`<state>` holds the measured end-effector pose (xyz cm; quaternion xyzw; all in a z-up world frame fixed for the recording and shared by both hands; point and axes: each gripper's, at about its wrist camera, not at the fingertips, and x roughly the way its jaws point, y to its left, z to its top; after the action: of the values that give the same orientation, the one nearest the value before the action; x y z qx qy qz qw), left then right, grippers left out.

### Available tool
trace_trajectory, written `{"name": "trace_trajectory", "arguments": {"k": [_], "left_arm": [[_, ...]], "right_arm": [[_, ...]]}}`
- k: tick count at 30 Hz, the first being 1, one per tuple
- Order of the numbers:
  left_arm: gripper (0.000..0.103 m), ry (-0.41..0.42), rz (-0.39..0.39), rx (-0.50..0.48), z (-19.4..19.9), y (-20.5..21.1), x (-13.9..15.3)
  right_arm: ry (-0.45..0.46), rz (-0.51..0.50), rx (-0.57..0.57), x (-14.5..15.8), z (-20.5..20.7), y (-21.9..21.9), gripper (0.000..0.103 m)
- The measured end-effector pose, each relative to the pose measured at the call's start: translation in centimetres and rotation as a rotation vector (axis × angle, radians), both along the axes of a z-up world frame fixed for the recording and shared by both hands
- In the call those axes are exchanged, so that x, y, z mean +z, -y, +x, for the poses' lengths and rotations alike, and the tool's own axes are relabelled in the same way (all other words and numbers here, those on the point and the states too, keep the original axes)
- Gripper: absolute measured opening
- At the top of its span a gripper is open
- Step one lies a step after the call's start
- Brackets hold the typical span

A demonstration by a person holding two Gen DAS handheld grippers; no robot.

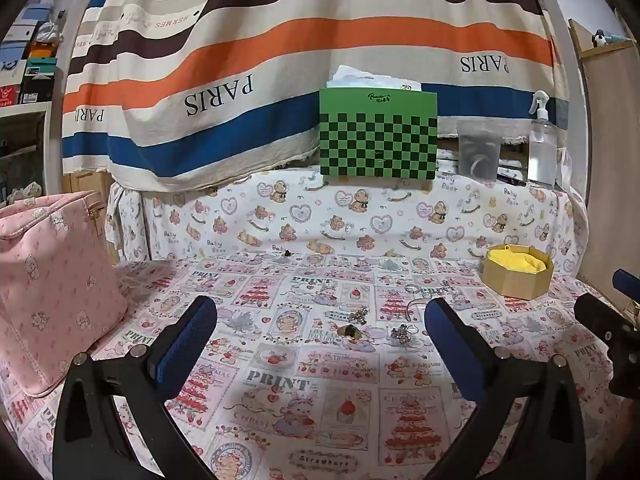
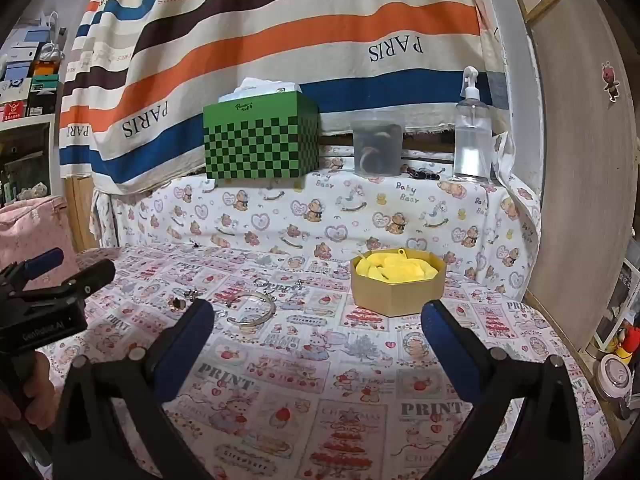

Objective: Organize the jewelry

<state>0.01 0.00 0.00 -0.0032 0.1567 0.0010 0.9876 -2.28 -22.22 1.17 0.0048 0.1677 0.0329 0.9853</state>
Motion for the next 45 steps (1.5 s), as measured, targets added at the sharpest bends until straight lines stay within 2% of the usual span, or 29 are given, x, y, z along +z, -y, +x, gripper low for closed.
{"name": "trace_trajectory", "arguments": {"k": [45], "left_arm": [[0.103,-0.031,-0.024,0.025,0.3,-0.7,-0.1]], "right_arm": [[-0.007,-0.003,0.007,0.0,0.1,-0.1,0.103]]}}
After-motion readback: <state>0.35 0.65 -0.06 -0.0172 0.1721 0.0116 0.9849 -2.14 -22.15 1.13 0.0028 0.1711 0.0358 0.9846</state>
